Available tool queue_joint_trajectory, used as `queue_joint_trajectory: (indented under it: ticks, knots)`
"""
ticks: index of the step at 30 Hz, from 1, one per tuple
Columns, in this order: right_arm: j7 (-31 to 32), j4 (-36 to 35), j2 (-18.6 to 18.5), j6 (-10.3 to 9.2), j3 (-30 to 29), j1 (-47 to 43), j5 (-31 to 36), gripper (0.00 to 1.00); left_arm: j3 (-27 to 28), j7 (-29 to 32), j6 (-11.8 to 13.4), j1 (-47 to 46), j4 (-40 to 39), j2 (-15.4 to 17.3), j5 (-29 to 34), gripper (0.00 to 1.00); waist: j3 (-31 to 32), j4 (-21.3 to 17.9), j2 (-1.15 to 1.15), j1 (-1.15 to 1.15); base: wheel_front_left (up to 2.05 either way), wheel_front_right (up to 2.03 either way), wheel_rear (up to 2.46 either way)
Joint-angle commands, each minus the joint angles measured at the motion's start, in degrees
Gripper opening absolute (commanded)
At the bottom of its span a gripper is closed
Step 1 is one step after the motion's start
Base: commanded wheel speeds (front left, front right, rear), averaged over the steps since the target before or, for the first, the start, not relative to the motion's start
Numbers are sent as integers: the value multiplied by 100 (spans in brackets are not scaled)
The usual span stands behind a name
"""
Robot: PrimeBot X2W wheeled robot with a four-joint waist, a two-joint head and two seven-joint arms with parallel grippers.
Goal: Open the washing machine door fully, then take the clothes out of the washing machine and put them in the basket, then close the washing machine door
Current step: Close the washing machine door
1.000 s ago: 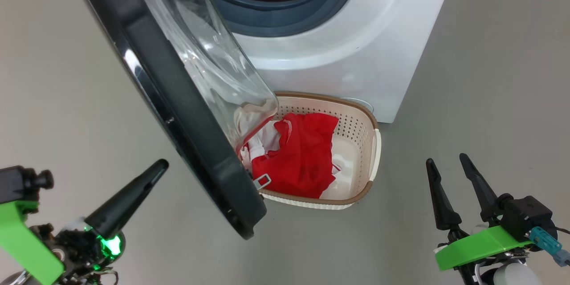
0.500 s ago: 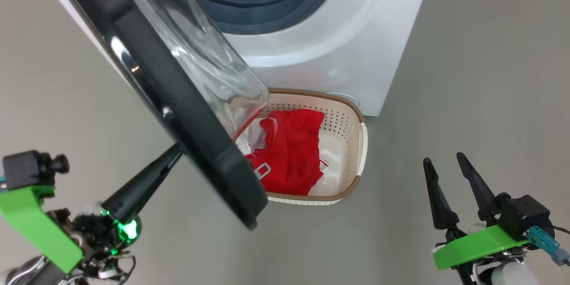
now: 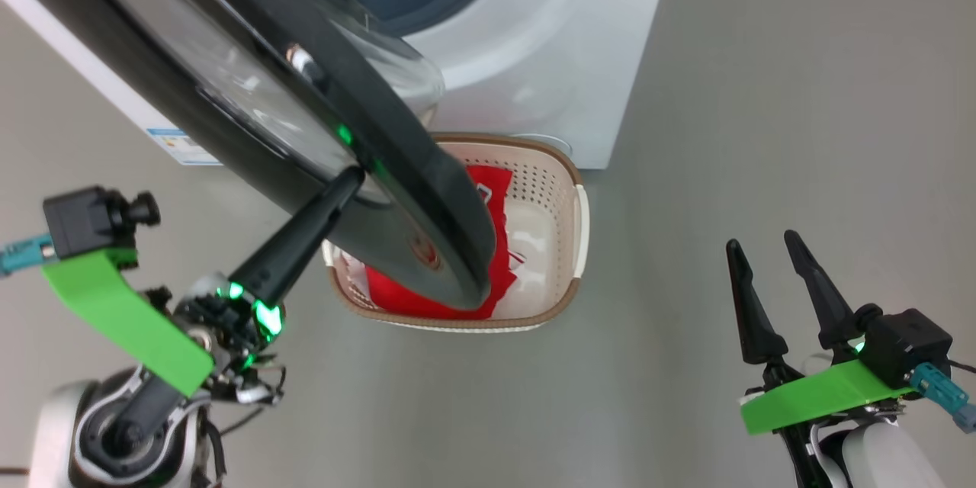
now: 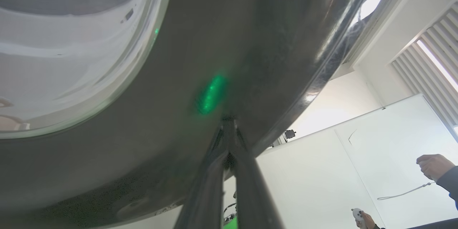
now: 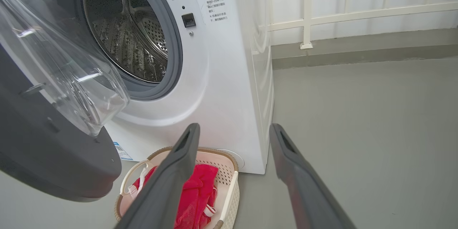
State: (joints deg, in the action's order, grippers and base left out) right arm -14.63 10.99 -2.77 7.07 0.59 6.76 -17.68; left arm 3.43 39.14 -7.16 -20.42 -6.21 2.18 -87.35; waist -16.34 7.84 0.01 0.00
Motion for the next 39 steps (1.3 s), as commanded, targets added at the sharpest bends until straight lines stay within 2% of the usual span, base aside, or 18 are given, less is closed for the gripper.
queue_joint_trajectory:
  ticks: [1, 14, 27, 39]
  knots:
    - [-37, -162, -10, 42, 130, 158, -63, 100, 141, -113, -33, -237, -90, 104, 61, 0, -142, -153, -1, 0, 0, 0, 0]
    - [-37, -250, -10, 42, 72, 349, -193, 100, -591, -1674, -33, -1306, 676, 685, 527, 0, -526, -577, -1, 0, 0, 0, 0]
    - [-37, -324, -10, 42, 53, 473, -356, 100, -1445, -3382, -33, -2355, 1448, 1287, 578, 0, -792, -951, -1, 0, 0, 0, 0]
    - [-37, -347, -10, 42, 90, 544, -457, 100, -2026, -4414, -33, -3173, 2198, 1730, 517, 0, -910, -1159, -1, 0, 0, 0, 0]
